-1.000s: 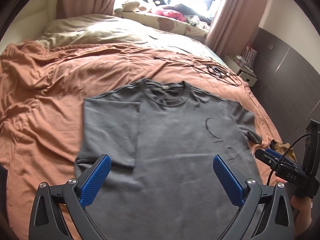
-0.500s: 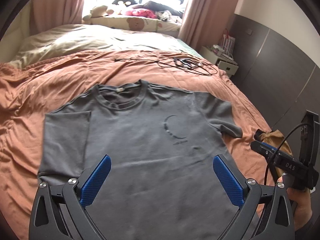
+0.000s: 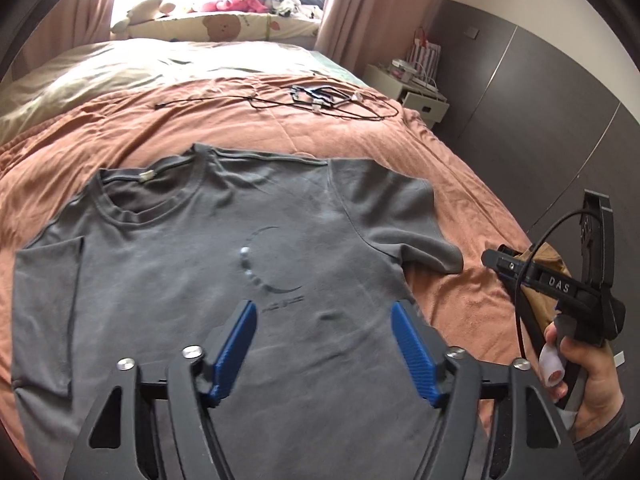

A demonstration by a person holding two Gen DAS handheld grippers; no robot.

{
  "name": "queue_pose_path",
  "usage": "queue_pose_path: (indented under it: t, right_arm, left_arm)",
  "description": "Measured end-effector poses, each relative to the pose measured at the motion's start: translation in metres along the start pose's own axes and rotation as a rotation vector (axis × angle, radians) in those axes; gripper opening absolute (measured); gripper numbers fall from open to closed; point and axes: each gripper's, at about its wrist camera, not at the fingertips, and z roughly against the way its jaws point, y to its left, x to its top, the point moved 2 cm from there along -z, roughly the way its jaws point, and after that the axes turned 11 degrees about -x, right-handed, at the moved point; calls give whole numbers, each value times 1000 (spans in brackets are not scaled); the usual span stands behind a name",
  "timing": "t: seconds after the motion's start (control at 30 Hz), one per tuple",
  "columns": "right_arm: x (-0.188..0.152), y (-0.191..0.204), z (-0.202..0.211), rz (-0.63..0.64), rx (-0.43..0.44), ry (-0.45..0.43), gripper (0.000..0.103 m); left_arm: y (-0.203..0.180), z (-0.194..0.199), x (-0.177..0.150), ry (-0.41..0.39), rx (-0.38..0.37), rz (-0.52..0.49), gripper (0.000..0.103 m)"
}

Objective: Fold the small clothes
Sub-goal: 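Open both grippers and move them toward the unfolded sleeve side, then close the right gripper on the side edge below the other sleeve, then lift and fold the held side inward over the shirt with the right gripper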

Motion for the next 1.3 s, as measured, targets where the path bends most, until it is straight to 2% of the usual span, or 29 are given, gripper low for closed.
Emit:
queue_pose_path:
  t: [0.13,0.3,0.33,0.57,0.6,0.63,0.67,0.73,0.83,0.97,1.23,1.3]
  right_arm:
    - [20,-11,-32,-3,3,31,54]
    - [38,-20,-65,-33,26,48,52]
    - [40,-21,-72,-37,24,53,48]
    - [44,-28,-116,-58,25,87,47]
    - [45,-28,-122,-62,32,94,40]
    - [44,-28,-125,-66,44,98,33]
    - [44,-27,-129,-68,49,104,30]
    - [46,-27,-136,-69,70,113,15]
    - [54,-29,-136,-90,114,96,7]
    - [64,-24,-121,-84,165,51,6]
    - [76,5,-82,-25,208,-11,6]
    - [76,12,-76,-10,221,-18,6]
  left_arm:
    - [-2,-33,8,21,-6,3,51]
    - [-2,-71,18,39,-18,11,36]
    - [-1,-78,20,44,-17,12,34]
    - [-1,-119,24,67,-42,9,26]
    - [-2,-125,24,73,-45,7,23]
    - [-3,-130,25,77,-47,6,22]
    - [-4,-134,25,79,-50,5,22]
    - [-5,-142,26,82,-59,7,21]
    - [-7,-154,26,100,-74,17,20]
    - [-7,-166,25,113,-88,46,20]
    - [-17,-182,17,158,-122,66,20]
    - [-19,-185,14,175,-151,81,20]
